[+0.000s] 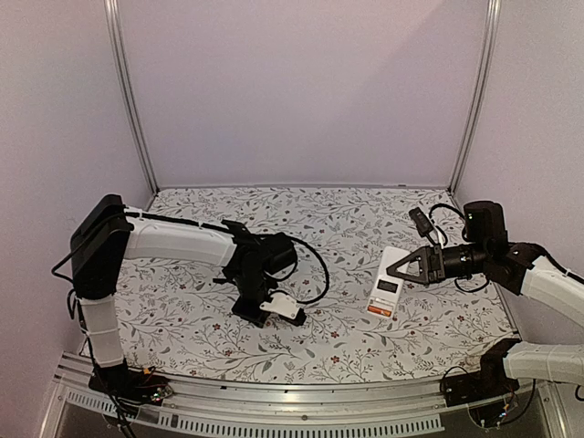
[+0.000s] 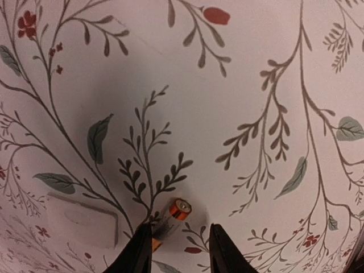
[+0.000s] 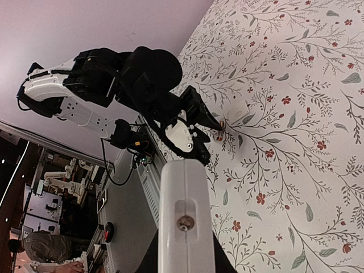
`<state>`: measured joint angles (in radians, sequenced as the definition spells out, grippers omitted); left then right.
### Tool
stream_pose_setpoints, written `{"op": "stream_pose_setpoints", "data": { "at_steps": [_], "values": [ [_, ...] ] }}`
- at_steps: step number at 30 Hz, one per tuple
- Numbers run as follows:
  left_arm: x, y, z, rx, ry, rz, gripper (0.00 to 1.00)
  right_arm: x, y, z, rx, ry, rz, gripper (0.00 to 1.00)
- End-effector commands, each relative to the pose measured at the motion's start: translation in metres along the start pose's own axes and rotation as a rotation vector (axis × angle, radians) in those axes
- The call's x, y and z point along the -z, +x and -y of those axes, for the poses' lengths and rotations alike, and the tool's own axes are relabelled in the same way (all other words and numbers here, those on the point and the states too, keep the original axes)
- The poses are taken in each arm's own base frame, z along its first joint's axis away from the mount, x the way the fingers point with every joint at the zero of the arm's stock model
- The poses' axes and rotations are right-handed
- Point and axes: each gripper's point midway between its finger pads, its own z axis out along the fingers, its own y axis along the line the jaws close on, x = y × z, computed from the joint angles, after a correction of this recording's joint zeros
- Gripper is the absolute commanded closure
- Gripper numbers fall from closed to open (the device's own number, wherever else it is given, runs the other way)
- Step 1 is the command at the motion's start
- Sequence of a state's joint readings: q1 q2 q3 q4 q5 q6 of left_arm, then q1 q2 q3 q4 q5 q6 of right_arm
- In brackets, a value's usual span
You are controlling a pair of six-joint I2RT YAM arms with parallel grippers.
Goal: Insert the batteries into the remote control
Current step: Pick up the battery from the center of the board, then place the battery in the battery compartment.
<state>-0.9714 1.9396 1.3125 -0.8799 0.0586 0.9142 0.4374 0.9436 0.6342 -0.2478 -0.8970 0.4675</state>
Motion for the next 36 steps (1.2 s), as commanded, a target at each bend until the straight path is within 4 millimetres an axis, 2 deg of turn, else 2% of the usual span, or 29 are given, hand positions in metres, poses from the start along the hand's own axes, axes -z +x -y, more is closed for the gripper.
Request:
{"op": "stream_pose_setpoints", "data": {
  "at_steps": [1,8,12,16,21,24,28,32,36],
  "values": [
    [-0.008,-0.002,0.002,-0.019,0.016,-0.022,0.68,0.001,0.003,-0.001,0.009,-0.005,-0.007,1.0],
    [-0.015,0.004,0.004,-0.015,-0.02,-0.017,0.91,0.001,0.004,0.002,0.009,0.007,-0.01,1.0],
    [0.002,-0.011,0.004,0.023,-0.056,0.09,1.0,-0.001,0.006,0.01,-0.023,0.025,-0.02,1.0],
    [0.042,-0.034,0.0,0.087,-0.134,0.248,1.0,-0.005,0.005,0.018,-0.086,0.05,-0.035,1.0],
    [0.122,-0.062,-0.018,0.2,-0.319,0.503,1.0,-0.011,0.002,0.018,-0.133,0.051,-0.058,1.0],
    [0.171,-0.071,-0.031,0.328,-0.438,0.671,1.0,-0.018,0.001,0.012,-0.138,0.045,-0.079,1.0],
    [0.225,-0.084,-0.03,0.425,-0.47,0.864,1.0,-0.035,0.002,0.002,-0.147,0.038,-0.124,1.0],
    [0.25,-0.102,-0.016,0.405,-0.44,0.969,1.0,-0.048,-0.002,-0.007,-0.173,0.015,-0.137,1.0],
    [0.26,-0.129,0.001,0.338,-0.42,1.051,1.0,-0.062,-0.008,-0.018,-0.195,-0.016,-0.141,1.0]
  ]
}}
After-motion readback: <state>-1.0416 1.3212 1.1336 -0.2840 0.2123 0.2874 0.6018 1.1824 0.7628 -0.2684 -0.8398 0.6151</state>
